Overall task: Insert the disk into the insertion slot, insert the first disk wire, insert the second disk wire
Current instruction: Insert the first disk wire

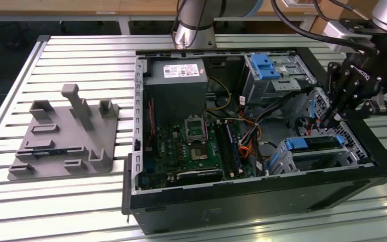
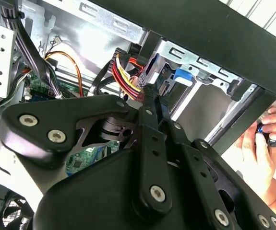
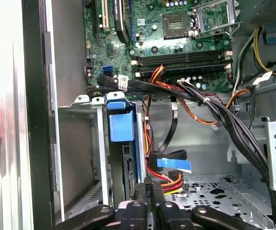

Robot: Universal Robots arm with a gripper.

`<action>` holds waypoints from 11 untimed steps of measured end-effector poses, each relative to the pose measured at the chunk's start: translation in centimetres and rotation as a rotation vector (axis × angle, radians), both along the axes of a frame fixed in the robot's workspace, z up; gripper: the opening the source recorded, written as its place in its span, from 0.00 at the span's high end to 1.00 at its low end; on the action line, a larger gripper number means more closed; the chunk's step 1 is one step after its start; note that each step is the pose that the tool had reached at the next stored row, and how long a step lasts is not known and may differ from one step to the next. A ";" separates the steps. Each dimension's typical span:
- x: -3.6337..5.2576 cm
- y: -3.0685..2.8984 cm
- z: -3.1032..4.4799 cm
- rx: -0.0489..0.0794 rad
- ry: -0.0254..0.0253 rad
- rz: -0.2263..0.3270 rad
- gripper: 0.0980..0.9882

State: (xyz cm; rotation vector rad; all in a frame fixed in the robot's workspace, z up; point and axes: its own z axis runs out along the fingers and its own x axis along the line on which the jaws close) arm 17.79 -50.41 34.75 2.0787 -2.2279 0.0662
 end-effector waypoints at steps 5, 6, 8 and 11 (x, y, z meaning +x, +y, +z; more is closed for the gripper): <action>-0.14 -0.05 0.00 0.000 -0.0004 0.031 0.93; -0.14 -0.05 0.00 0.000 -0.0004 0.031 0.93; -0.14 -0.05 -0.03 0.000 -0.0005 0.033 0.93; -0.07 -0.06 -0.04 0.001 -0.0005 0.033 0.93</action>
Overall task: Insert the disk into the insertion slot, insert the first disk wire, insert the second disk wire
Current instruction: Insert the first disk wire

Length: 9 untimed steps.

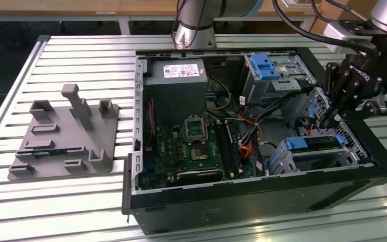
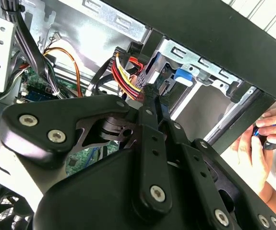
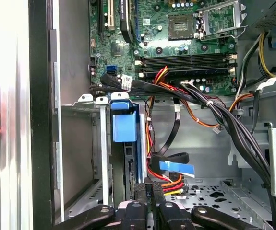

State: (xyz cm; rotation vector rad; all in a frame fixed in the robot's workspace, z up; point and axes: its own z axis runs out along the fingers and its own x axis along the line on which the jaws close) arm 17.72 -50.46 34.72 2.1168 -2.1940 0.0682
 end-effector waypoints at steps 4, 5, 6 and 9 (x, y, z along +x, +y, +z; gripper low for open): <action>0.33 -0.02 0.00 0.005 0.0000 0.001 0.93; 0.36 -0.03 0.01 0.005 0.0000 0.001 0.93; 0.37 -0.03 0.00 0.006 0.0000 0.001 0.93; 0.41 -0.09 0.00 0.007 0.0001 0.001 0.93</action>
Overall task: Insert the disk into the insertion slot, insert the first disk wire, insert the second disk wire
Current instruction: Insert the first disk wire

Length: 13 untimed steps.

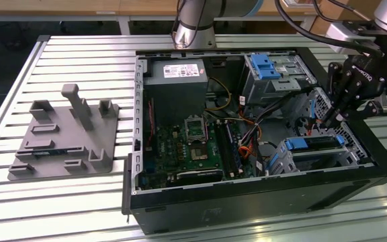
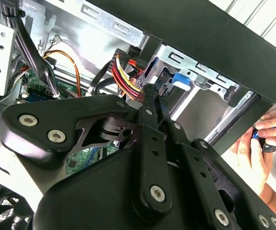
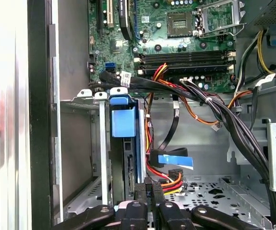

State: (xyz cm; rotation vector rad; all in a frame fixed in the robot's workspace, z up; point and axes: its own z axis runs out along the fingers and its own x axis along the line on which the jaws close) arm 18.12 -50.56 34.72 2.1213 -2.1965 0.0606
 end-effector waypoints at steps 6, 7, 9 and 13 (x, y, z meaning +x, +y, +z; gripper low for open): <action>0.01 -0.27 0.00 0.004 -0.0001 0.000 0.93; 0.01 -0.40 0.00 0.010 -0.0002 0.000 0.93; -0.01 -0.62 0.00 0.027 -0.0021 0.000 0.93; -0.19 -1.09 0.00 0.045 -0.0049 0.003 0.93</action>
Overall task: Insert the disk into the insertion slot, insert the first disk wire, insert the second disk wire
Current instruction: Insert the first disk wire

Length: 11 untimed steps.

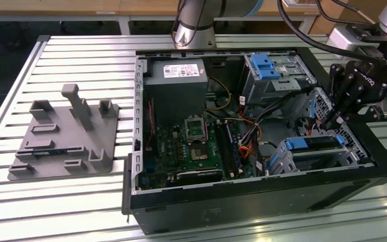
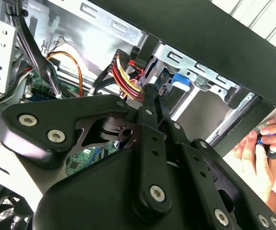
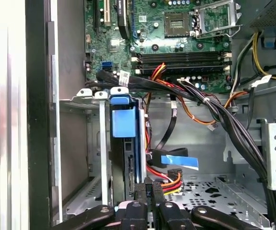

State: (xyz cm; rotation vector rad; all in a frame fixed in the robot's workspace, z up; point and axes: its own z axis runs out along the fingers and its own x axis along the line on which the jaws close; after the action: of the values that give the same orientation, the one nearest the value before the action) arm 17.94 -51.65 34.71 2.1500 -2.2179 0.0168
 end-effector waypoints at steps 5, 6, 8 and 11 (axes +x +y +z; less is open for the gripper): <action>-0.28 -0.81 -0.01 0.010 -0.0017 0.005 0.93; -0.29 -0.96 -0.03 0.015 -0.0024 0.005 0.93; -0.29 -1.28 -0.06 0.022 -0.0029 0.006 0.93; -0.30 -1.70 -0.15 0.032 -0.0031 0.007 0.93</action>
State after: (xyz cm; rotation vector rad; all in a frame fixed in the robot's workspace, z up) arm 17.64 -53.35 34.56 2.1753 -2.2275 -0.0150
